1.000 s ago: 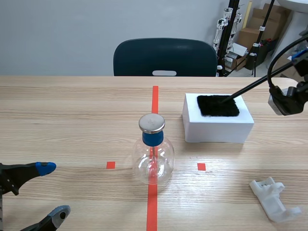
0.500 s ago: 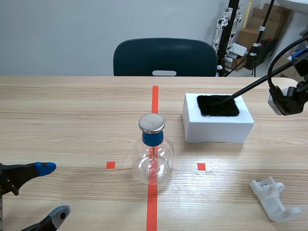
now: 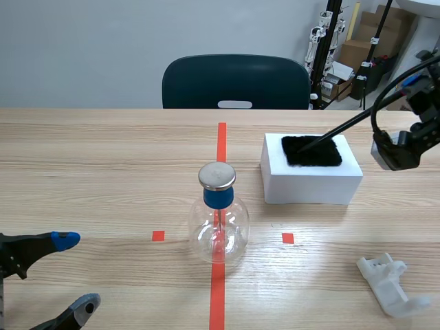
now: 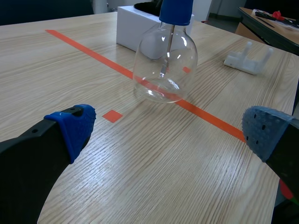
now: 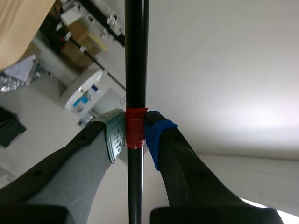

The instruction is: Do the electroscope experiment. rub the rod on the fur

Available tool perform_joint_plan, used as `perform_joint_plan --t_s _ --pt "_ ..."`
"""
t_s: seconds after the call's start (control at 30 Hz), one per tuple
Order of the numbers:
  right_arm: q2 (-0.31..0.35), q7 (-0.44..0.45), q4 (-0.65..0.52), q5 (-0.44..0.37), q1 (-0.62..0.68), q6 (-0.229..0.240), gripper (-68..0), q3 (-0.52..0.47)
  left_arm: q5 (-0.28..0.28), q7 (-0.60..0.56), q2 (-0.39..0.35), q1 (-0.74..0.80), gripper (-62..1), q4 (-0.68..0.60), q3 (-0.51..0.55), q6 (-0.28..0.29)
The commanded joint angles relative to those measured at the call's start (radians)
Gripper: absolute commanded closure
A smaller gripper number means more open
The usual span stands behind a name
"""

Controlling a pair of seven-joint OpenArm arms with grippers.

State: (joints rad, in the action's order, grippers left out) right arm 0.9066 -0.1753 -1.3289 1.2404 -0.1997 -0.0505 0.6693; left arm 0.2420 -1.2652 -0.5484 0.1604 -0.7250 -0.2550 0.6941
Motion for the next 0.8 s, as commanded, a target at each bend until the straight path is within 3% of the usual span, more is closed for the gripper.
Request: perform_joint_plan --t_s 0.0,0.17,0.3,0.37,0.43,0.57,0.67,0.77 --pt "0.025 -0.025 0.002 0.006 -0.019 0.006 -0.1 -0.016 -0.01 -0.016 0.002 -0.006 -62.3 -0.006 0.006 0.002" --pt "0.024 0.038 0.0 0.036 -0.016 0.011 -0.2 -0.015 -0.01 -0.016 0.002 -0.006 -62.3 -0.006 0.006 0.002" --pt "0.021 0.134 -0.021 0.03 -0.016 -0.064 -0.2 -0.013 -0.01 -0.016 0.002 -0.006 -62.3 -0.006 0.006 0.002" --pt "0.019 0.128 -0.026 0.027 -0.017 -0.065 -0.1 -0.013 -0.01 -0.016 0.002 -0.006 -62.3 -0.006 0.006 0.002" --pt "0.021 0.098 -0.025 0.023 -0.017 -0.042 -0.1 -0.013 -0.01 -0.016 0.002 -0.006 -62.3 -0.006 0.006 0.002" --pt "0.021 -0.006 -0.009 0.005 -0.023 0.048 -0.1 -0.014 -0.01 -0.016 0.002 -0.006 -62.3 -0.006 0.006 0.002" --pt "0.026 -0.019 0.009 0.005 -0.028 0.052 -0.1 -0.014 -0.01 -0.016 0.002 -0.006 -62.3 -0.006 0.006 0.002" --pt "0.023 0.029 0.006 0.012 -0.028 0.039 -0.2 -0.014 -0.01 -0.016 0.002 -0.006 -62.3 -0.006 0.006 0.002"
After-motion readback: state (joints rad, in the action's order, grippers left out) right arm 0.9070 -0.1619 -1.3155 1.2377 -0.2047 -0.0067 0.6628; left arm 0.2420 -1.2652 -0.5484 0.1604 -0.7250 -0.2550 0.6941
